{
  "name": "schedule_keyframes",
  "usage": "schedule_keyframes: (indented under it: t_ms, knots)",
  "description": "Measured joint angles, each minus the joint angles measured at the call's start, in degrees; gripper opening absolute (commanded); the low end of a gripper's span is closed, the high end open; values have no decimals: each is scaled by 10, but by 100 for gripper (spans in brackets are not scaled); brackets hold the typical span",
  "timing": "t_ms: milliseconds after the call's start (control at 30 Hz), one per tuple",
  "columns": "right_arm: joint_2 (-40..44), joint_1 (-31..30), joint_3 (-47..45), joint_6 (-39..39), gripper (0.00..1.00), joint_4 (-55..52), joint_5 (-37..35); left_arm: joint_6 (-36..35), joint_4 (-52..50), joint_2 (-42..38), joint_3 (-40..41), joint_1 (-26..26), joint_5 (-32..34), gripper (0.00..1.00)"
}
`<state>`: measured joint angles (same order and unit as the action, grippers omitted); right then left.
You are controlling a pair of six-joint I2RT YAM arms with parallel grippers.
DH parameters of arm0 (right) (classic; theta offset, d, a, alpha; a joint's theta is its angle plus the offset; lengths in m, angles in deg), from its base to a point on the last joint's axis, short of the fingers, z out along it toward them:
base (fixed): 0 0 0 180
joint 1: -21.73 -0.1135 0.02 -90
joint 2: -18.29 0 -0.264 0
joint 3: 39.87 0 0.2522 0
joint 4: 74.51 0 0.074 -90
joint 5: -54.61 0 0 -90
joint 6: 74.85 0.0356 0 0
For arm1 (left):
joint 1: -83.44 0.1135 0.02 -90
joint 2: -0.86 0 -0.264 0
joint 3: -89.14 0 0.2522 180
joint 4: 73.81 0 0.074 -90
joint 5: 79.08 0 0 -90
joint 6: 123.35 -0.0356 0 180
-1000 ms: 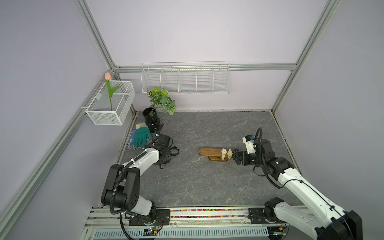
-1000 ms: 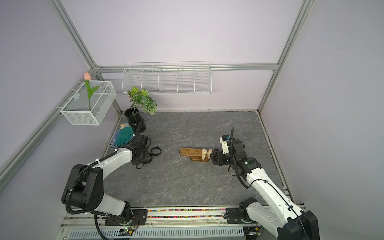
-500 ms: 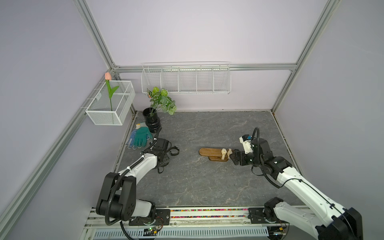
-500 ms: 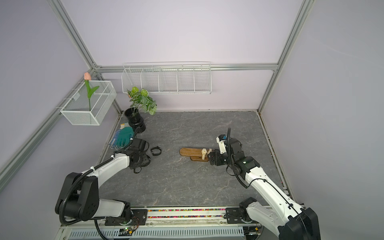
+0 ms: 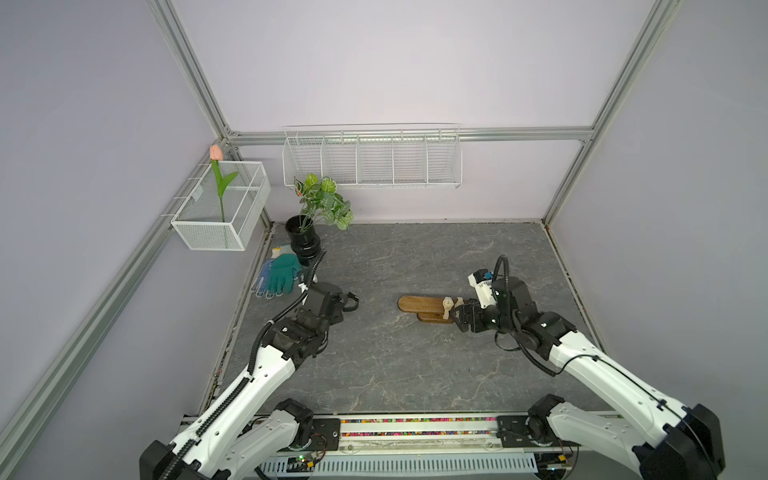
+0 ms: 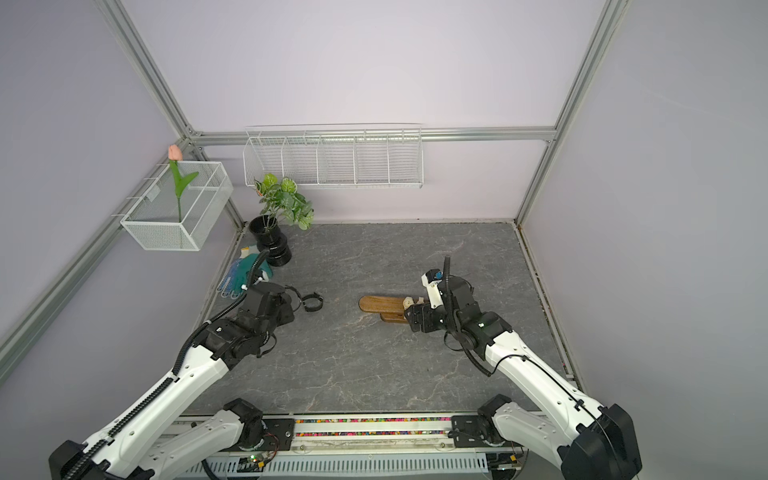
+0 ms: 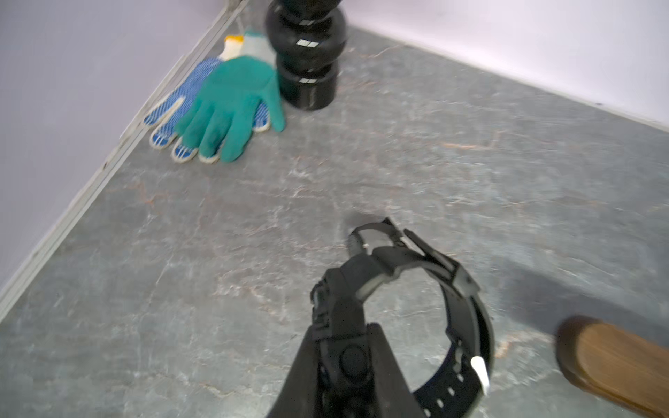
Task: Place watch on stand
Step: Pick up the watch at the center of the board.
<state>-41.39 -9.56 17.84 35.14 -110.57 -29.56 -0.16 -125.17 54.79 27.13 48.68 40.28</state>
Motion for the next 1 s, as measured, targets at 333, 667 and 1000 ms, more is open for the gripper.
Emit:
schedule_keyframes:
  t_ms: [333, 667, 1000]
  knots:
    - [32, -34, 1, 51, 79, 46, 21, -53, 53, 126, -122, -217, 58, 7]
    - [42, -79, 1, 93, 72, 100, 28, -111, 79, 230, -202, -299, 75, 7]
    - [39, -84, 3, 114, 59, 119, 33, -144, 82, 267, -220, -326, 83, 7]
